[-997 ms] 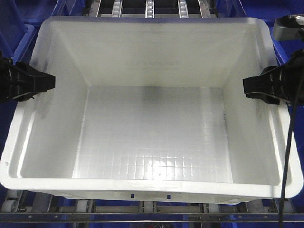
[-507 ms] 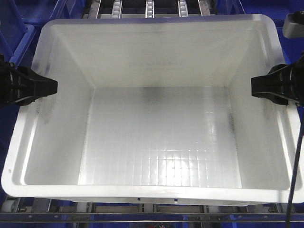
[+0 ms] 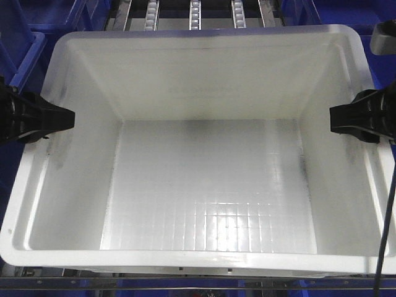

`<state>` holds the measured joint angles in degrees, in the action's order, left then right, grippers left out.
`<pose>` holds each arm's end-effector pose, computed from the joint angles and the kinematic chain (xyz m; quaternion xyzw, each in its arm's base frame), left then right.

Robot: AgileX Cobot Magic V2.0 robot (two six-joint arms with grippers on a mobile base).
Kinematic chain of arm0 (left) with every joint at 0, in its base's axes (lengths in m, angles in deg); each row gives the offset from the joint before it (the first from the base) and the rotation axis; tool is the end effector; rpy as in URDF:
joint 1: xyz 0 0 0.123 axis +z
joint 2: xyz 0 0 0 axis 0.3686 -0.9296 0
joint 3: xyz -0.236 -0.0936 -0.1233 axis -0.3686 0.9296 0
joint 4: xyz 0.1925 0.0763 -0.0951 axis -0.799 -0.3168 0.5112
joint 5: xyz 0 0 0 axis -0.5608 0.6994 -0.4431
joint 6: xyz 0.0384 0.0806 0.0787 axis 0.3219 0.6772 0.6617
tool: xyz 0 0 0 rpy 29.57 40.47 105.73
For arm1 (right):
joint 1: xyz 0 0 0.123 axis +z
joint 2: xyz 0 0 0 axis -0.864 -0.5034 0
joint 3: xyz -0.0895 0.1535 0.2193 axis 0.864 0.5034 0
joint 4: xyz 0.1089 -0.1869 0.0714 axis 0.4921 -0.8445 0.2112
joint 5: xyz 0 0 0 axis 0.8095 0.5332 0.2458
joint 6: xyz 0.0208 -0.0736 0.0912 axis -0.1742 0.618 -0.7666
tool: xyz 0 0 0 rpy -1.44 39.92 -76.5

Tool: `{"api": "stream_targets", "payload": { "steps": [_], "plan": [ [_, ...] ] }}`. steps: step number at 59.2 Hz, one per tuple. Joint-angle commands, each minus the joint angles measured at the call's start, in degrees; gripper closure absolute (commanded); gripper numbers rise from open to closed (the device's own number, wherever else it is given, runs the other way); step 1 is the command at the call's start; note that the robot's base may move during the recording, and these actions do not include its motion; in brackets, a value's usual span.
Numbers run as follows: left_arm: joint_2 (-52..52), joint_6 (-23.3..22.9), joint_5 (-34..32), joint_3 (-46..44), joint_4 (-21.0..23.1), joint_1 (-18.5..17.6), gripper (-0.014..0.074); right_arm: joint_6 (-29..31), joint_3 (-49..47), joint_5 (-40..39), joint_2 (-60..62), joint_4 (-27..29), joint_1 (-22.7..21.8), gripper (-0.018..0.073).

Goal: Move bin from left to right shelf
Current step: 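Lift the tote with both grippers and pull it toward the robot, then hold the tote raised with both grippers clear of the shelf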

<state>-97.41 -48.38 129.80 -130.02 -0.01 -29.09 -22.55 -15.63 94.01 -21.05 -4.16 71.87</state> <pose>0.2112 -0.0734 0.3496 0.1051 0.8908 -0.2168 0.3853 0.2067 0.0621 0.3558 -0.0889 0.9243 0.1202 0.3511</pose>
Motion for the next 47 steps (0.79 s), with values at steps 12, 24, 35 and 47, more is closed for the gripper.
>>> {"api": "stream_targets", "payload": {
  "steps": [12,24,35,47],
  "plan": [
    [4.39,2.26,-2.84,-2.79,5.32,-0.67,0.0603,3.14,-2.56,-6.49,1.82,5.61,0.45,0.0563],
    [4.45,1.90,-2.78,-2.79,5.32,-0.67,0.0601,3.19,-2.56,-5.56,1.82,5.52,0.45,0.0563],
    [4.45,1.90,-2.12,-2.79,5.32,-0.67,0.0601,3.19,-2.56,-5.23,1.82,5.42,0.45,0.0563],
    [4.45,1.90,-1.02,-2.79,5.32,-0.67,0.0601,3.19,-2.56,-3.87,1.82,5.49,0.45,0.0563]
  ]
}}
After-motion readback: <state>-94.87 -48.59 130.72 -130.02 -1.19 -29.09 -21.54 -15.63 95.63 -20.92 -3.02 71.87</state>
